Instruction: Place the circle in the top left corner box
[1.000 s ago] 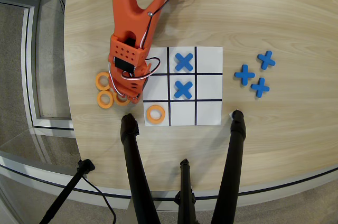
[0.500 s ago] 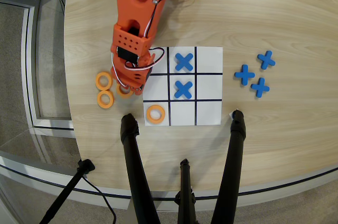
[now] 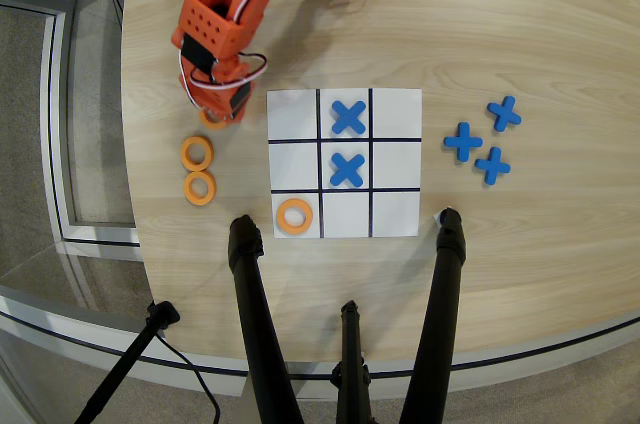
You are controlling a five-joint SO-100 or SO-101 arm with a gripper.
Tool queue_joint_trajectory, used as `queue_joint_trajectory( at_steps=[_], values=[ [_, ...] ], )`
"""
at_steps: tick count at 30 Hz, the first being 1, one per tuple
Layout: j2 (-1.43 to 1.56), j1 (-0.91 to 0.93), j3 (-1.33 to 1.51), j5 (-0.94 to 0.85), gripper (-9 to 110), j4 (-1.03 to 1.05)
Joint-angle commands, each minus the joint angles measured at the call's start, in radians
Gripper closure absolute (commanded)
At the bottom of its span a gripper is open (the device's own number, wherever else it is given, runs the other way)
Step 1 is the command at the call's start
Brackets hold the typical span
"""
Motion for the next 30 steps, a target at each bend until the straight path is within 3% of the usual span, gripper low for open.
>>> queue_joint_trajectory(
  at_steps=[1,11,17,21,26,30],
  values=[
    [0.037,0.061,0.060,-0.080,92,0.064],
    [0.084,0.078,0.109,-0.109,102,0.060],
    [0.258,0.014,0.104,-0.035,102,0.127],
    [0.482,-0.106,0.069,0.044,102,0.255],
    [0.811,-0.371,0.098,0.212,102,0.255],
    [0.963,-0.637,0.164,0.232,102,0.224]
  ],
)
